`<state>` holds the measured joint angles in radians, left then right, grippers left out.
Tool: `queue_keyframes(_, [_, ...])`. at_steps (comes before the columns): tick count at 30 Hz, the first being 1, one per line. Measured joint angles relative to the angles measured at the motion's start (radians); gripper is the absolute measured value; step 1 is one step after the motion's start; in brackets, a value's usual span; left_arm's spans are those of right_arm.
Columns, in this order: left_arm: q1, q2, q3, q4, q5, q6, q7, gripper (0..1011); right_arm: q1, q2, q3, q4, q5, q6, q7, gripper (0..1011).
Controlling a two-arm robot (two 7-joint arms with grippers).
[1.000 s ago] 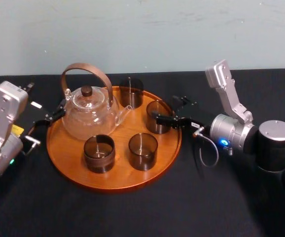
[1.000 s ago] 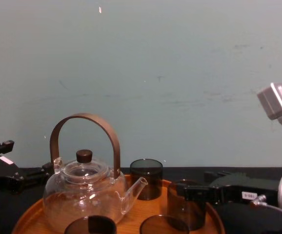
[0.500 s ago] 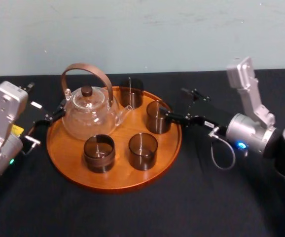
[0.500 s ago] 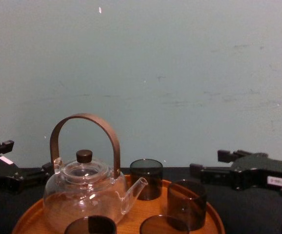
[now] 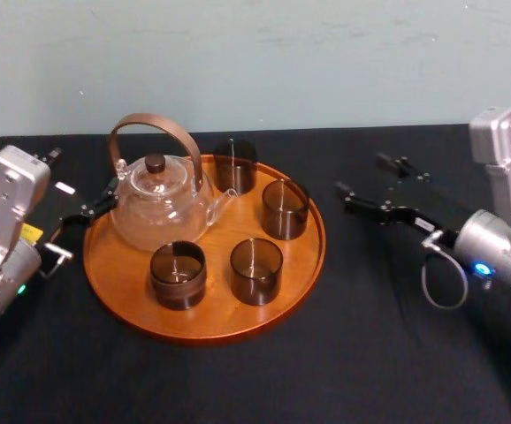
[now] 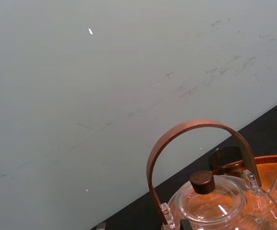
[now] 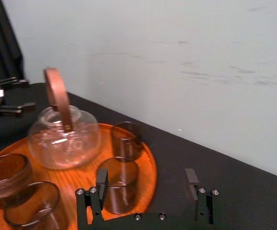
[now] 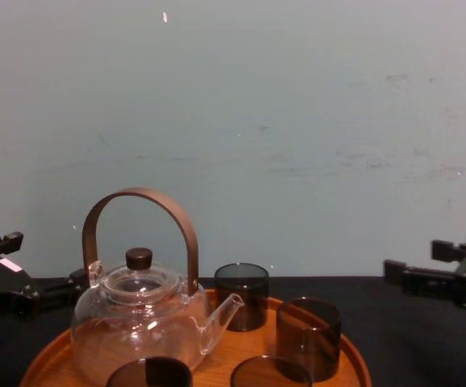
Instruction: Pick up the glass from the table and place it on the tray.
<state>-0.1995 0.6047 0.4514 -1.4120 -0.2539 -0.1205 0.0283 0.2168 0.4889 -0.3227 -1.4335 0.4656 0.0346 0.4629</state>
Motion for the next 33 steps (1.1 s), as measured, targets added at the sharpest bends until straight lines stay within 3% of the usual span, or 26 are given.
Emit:
queue_keyframes(10, [0.0, 0.0, 0.0, 0.0, 0.0, 0.0, 0.0, 1001, -0.03, 0.014, 0.059, 0.022, 0.029, -0.015, -0.023, 1002])
queue_keyframes(19, [0.0, 0.0, 0.0, 0.0, 0.0, 0.0, 0.0, 1001, -0.04, -0.002, 0.102, 0.081, 0.035, -0.037, -0.051, 1002])
queue_keyframes(33, [0.0, 0.0, 0.0, 0.0, 0.0, 0.0, 0.0, 1001, -0.039, -0.014, 0.116, 0.112, 0.03, -0.04, -0.063, 1002])
